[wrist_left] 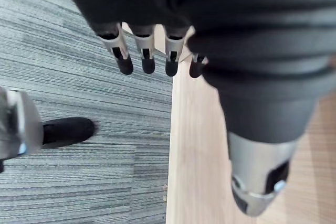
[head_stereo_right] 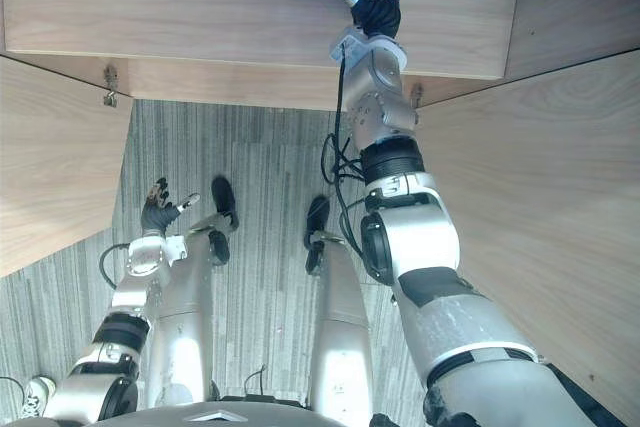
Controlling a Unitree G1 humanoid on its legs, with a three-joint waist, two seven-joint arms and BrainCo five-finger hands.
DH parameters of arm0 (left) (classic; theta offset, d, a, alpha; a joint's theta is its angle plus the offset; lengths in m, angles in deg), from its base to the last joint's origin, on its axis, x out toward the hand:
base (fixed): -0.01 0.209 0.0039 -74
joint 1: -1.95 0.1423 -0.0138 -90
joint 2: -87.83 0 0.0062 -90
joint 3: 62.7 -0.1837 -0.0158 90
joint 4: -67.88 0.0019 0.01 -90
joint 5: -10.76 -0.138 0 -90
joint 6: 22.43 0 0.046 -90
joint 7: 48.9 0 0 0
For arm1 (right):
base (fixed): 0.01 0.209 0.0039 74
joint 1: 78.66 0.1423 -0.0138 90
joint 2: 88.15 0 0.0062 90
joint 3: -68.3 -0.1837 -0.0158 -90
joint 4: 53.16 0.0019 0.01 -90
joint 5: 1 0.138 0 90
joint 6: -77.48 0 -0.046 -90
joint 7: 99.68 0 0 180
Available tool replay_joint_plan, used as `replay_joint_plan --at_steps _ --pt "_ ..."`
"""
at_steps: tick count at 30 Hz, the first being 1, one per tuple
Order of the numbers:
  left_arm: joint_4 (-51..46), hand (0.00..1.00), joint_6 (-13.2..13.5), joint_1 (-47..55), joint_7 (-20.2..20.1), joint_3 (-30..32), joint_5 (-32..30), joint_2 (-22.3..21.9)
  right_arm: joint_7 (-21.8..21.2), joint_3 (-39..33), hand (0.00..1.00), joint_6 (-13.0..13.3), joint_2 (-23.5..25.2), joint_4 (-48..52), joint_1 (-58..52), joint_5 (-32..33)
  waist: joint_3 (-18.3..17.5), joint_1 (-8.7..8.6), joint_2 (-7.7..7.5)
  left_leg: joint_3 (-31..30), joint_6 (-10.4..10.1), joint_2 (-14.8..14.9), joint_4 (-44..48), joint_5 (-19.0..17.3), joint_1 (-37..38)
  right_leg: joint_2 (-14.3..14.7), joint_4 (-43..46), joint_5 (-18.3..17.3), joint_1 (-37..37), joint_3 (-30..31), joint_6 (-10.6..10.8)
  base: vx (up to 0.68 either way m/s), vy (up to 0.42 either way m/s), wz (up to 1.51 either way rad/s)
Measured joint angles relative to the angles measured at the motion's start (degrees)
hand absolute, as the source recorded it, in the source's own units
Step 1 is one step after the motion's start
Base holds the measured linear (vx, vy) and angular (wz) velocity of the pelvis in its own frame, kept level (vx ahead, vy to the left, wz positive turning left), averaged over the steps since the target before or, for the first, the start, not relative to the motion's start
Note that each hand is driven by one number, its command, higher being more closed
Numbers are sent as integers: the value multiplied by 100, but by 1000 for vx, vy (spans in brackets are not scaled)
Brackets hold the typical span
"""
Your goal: Walk over to the cabinet, pick up the folder, carry it to the office cabinet, place the folder inside the office cabinet, then close the office cabinet door
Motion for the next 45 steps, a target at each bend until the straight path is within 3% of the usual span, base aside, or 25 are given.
replay_joint_plan --at_steps 11,17,18,20,23,29,34,41,45 --pt "475 0 -83 -899 -94 562 210 295 -127 -441 0 -36 31 -323 -97 -961 0 -57 0 70 50 24 -42 -3 63 29 -212 117 101 23 12 -3 -10 -3" --pt "364 0 -129 -826 -91 679 219 349 -97 21 0 -18 120 1479 -1304 -1631 0 -49 0 147 68 130 143 -154 49 108 -194 115 88 127 24 23 -22 -12" --pt "172 0 -138 -672 -91 670 215 319 -89 108 100 -8 112 2048 -1652 -1845 0 -70 0 155 69 131 158 -180 49 107 -170 107 89 138 35 41 -7 -4" --pt "-119 0 -142 -405 -89 574 208 300 -77 148 100 15 108 2943 -2267 -2192 0 -78 0 158 67 133 204 -224 50 104 -131 84 89 152 49 43 -5 -2" --pt "-485 0 -127 76 -77 418 47 205 152 273 100 148 123 4087 -3319 -3206 0 -58 0 154 61 136 317 -340 65 83 -15 -27 98 161 80 24 -9 0" --pt "-472 0 -111 435 -55 228 -357 -68 546 1069 100 292 154 4754 -4102 -4964 -7 -6 -11 171 27 115 349 -434 163 -14 148 -228 129 130 60 14 -32 3" --pt "-468 0 -85 514 -5 215 -483 -148 616 1435 100 396 299 4774 -4196 -5980 -6 47 -12 121 -11 98 566 -500 140 -85 513 -365 66 115 36 35 -49 7" --pt "-417 0 -15 502 133 204 -539 -148 620 1585 100 491 270 4661 -4104 -6249 -3 61 -25 -33 -13 154 1372 -813 -475 -162 1346 -739 -509 133 38 20 -45 4" --pt "-407 0 5 484 170 204 -538 -136 615 1593 100 489 140 4039 -3705 -6175 0 61 -31 -108 -24 152 1673 -901 -716 -217 1704 -893 -735 134 35 -18 -44 6"
